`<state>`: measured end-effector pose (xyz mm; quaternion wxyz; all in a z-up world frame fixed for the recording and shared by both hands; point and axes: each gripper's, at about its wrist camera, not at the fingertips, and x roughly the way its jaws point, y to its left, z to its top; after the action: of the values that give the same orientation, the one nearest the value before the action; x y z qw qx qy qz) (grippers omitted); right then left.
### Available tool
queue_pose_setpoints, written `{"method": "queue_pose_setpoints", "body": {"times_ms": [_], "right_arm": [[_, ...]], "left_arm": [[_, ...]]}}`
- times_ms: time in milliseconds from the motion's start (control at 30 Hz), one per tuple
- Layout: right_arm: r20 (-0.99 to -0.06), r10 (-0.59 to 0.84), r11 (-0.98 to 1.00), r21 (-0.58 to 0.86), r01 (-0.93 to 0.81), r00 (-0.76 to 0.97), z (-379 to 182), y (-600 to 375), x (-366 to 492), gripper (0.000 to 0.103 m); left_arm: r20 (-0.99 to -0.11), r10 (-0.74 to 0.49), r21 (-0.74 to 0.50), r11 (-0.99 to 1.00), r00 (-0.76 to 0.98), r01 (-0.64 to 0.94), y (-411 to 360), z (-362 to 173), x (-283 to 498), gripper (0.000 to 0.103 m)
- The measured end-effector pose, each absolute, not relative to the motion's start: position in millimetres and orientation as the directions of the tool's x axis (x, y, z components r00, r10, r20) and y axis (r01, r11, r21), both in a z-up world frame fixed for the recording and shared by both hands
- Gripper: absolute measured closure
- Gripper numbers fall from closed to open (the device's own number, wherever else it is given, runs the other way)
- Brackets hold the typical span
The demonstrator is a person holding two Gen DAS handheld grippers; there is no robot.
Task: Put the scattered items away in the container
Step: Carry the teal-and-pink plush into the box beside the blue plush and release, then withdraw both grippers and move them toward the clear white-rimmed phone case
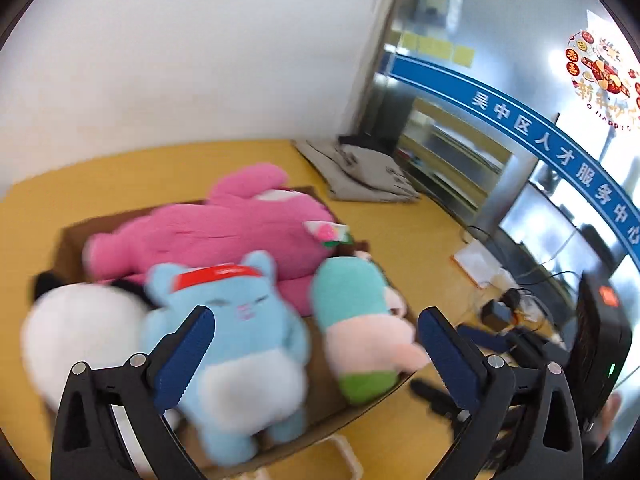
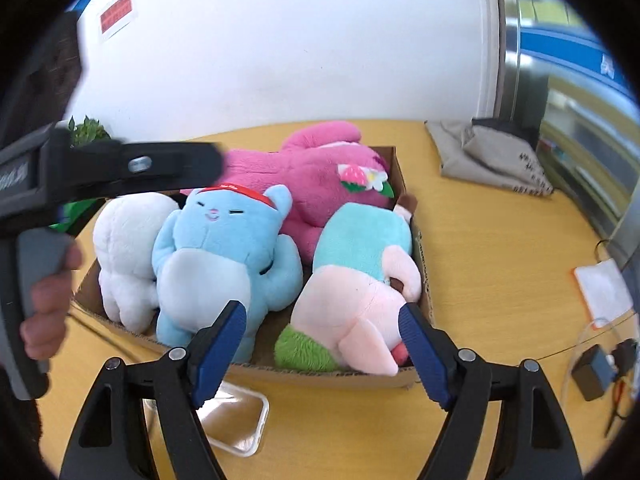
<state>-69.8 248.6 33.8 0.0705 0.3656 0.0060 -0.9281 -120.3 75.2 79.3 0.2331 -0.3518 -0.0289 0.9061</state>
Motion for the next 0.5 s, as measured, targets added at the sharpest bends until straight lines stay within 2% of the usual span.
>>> {"method": "queue_pose_setpoints", "body": {"times_ms": [200, 267, 400, 500], "right_arm": [[-0.643, -0.102, -0.992, 0.013, 0.122, -0.759, 54, 228, -47, 0.024], [-0.634, -0.093, -0.994, 0.013, 0.109, -0.768, 59, 227, -45, 0.024], [-0.627, -0.077, -0.994, -0.017, 0.112, -0.776, 67, 216, -32, 0.024], [-0.626, -0.072, -0.992, -0.034, 0.119, -0.777, 69, 212, -27, 0.024]], "left_arm": [[-0.615, 0.213, -0.084, -0.975, -0.759, -0.206, 18, 82, -49, 0.000], [-0.622, 0.167, -0.092, -0.986, -0.765, -0.141, 1, 74, -36, 0.000], [-0.631, 0.201, -0.201, -0.975, -0.749, -0.093, -19, 61, -15, 0.000], [-0.634, 0.185, -0.187, -0.979, -0.751, -0.084, -20, 61, -9, 0.000]]}}
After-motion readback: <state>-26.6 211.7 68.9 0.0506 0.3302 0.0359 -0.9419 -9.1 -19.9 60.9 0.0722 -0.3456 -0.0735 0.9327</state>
